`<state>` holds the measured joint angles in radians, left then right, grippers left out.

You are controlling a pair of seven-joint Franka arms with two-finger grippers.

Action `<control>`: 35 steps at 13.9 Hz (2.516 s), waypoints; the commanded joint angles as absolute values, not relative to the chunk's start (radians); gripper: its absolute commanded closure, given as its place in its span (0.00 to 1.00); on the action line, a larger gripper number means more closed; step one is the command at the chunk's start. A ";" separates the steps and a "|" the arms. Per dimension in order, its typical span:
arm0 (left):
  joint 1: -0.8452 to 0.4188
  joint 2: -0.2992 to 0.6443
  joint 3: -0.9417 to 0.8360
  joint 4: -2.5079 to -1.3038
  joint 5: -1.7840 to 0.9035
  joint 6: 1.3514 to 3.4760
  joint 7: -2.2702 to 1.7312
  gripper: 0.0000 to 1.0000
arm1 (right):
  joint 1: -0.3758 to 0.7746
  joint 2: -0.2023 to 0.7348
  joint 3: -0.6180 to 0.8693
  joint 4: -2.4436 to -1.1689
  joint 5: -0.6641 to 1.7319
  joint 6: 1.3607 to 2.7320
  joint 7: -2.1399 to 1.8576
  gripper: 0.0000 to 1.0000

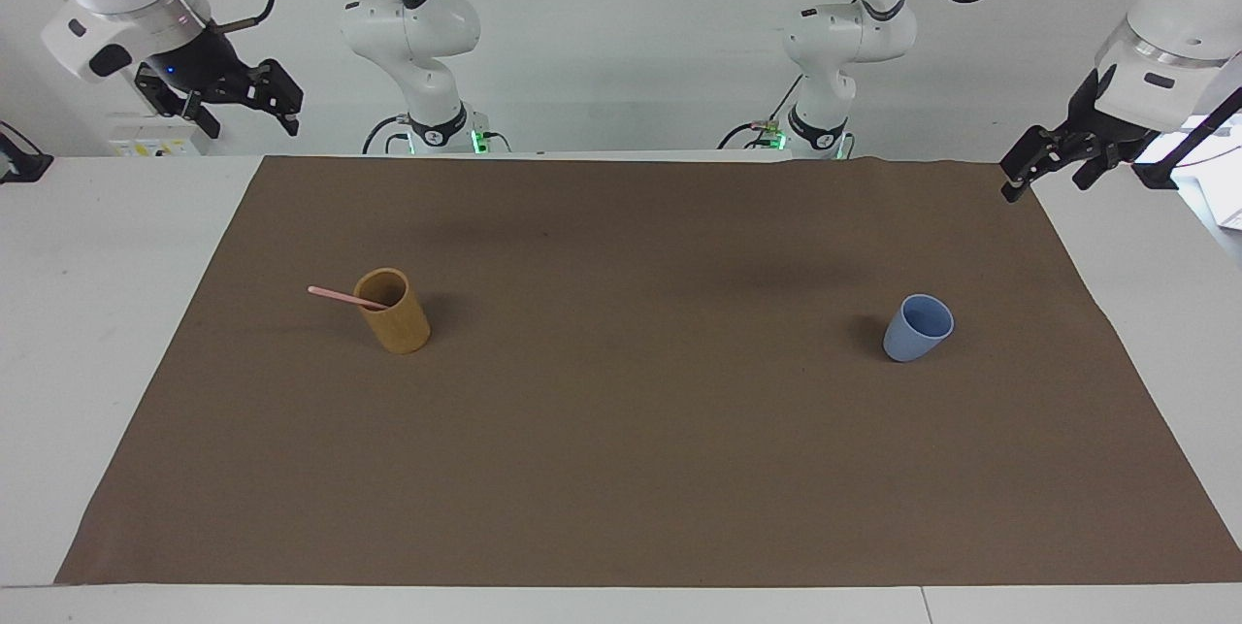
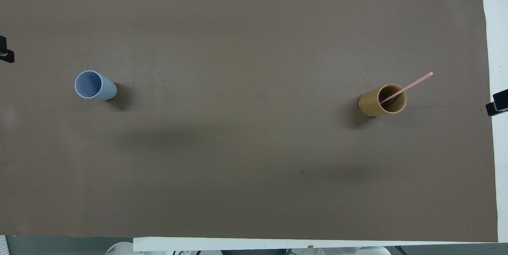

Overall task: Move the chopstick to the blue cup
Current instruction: 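Reach the left gripper to the light blue cup and grasp it, then slide the light blue cup with the left gripper toward the table center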

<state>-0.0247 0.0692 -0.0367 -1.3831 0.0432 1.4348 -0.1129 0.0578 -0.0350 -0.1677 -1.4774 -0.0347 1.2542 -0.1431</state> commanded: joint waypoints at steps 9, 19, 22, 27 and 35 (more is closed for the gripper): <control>0.008 -0.042 -0.026 -2.028 0.044 2.121 -0.144 0.00 | 0.058 -0.061 -0.163 -1.513 -0.037 1.270 -0.141 0.00; 0.006 0.054 -0.026 -2.197 0.048 2.333 -0.262 1.00 | 0.058 -0.061 -0.163 -1.513 -0.037 1.270 -0.141 0.00; -0.037 0.055 -0.028 -2.191 0.048 2.336 -0.287 1.00 | 0.058 -0.061 -0.163 -1.513 -0.037 1.270 -0.141 0.00; -0.450 0.113 -0.026 -2.120 0.052 2.310 -0.705 1.00 | 0.058 -0.061 -0.163 -1.513 -0.037 1.270 -0.141 0.00; -0.620 0.244 -0.028 -1.979 0.055 2.267 -0.885 0.53 | 0.058 -0.061 -0.163 -1.513 -0.037 1.270 -0.141 0.00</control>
<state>-0.5997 0.1996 -0.0430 -2.0215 0.0504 2.3020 -0.8643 0.0596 -0.0357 -0.1660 -1.4806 -0.0347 1.2542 -0.1431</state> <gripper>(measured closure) 0.872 0.000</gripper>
